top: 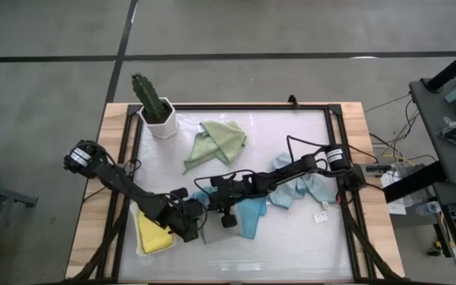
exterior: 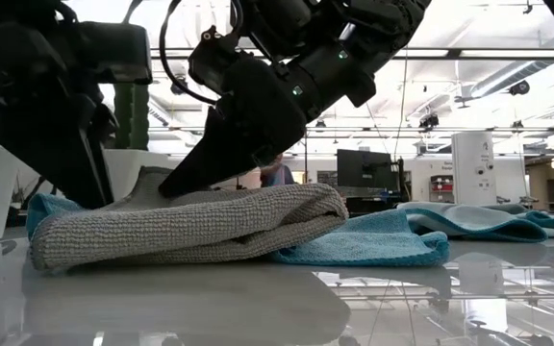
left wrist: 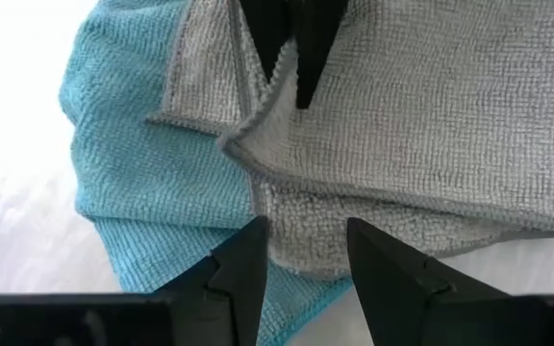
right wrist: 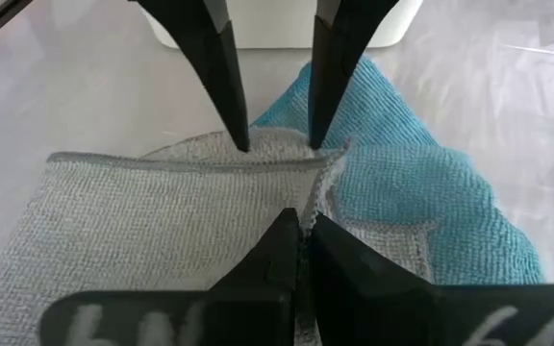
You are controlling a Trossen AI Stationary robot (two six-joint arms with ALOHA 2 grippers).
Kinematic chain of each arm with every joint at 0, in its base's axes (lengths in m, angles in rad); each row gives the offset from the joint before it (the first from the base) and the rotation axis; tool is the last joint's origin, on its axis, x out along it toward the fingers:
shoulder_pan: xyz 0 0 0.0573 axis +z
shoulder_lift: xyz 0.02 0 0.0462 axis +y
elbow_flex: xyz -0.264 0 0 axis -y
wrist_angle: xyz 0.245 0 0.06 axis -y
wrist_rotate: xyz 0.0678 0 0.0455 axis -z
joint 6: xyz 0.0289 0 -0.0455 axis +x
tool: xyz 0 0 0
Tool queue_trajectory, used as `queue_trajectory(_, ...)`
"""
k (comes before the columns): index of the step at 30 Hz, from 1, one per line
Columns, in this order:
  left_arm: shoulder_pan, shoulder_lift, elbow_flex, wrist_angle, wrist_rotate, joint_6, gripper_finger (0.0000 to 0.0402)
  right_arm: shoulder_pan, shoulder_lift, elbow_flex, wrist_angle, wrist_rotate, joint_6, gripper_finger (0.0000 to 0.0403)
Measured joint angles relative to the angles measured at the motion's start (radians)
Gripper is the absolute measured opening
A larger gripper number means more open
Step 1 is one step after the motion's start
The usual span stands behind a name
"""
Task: Fold microfiber towels
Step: Fold the gray microfiber towel
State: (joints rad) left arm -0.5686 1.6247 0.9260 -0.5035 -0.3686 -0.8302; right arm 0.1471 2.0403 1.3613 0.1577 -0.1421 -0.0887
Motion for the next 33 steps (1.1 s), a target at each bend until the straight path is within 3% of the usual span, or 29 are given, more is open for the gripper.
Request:
queue_trajectory(8, 0.000, 0.026, -0.001, 0.008, 0.018, 0.012, 0.0117, 0.006, 0.000, 0.000, 0.000, 0.000, 0.000, 0.0011)
queue_trajectory(15, 0.000, 0.028, 0.007, 0.038, 0.016, 0.090, 0.0010, 0.012, 0.000, 0.000, -0.004, -0.048, -0.031, 0.0011)
queue_trajectory(33, 0.026, 0.025, 0.091, -0.083, -0.144, 0.260, 0.0000, 0.014, -0.037, 0.027, -0.006, -0.049, -0.146, 0.0011)
